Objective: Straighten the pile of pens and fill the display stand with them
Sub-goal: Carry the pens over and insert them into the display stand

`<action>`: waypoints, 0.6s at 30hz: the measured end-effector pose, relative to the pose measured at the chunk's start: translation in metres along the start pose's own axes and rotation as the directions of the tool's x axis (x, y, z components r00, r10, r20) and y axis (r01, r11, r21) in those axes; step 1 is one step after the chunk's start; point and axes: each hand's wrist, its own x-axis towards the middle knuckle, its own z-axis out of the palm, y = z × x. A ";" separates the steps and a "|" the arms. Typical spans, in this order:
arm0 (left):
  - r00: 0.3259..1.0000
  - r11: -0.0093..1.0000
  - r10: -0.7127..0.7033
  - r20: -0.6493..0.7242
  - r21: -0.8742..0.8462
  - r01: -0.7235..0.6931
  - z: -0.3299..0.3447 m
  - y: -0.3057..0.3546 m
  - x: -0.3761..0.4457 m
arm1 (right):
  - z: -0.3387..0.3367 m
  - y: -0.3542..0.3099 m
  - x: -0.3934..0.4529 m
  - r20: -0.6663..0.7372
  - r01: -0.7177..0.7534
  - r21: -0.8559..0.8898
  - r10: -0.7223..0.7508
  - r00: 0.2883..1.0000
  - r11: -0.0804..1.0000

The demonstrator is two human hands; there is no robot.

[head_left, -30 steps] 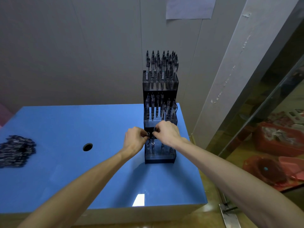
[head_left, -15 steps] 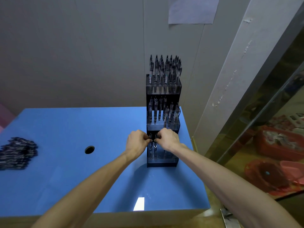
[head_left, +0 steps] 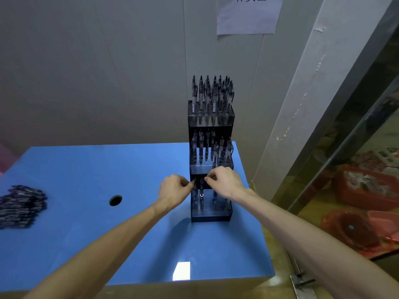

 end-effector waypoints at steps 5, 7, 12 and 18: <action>1.000 1.000 0.002 0.017 -0.005 -0.002 -0.003 0.010 -0.009 | -0.001 -0.003 -0.003 0.028 0.010 0.026 -0.011 1.000 1.000; 1.000 0.999 -0.021 0.023 0.031 0.020 -0.002 0.013 -0.011 | 0.002 -0.003 -0.005 0.043 0.043 0.001 -0.043 0.998 0.999; 0.998 0.980 -0.052 -0.031 0.191 0.057 -0.004 0.017 -0.018 | 0.007 0.005 -0.007 0.029 0.096 -0.057 -0.094 0.995 0.994; 0.992 0.918 0.036 -0.120 0.396 0.015 -0.038 0.010 -0.019 | -0.018 -0.019 0.001 -0.058 0.300 -0.152 -0.312 0.948 0.942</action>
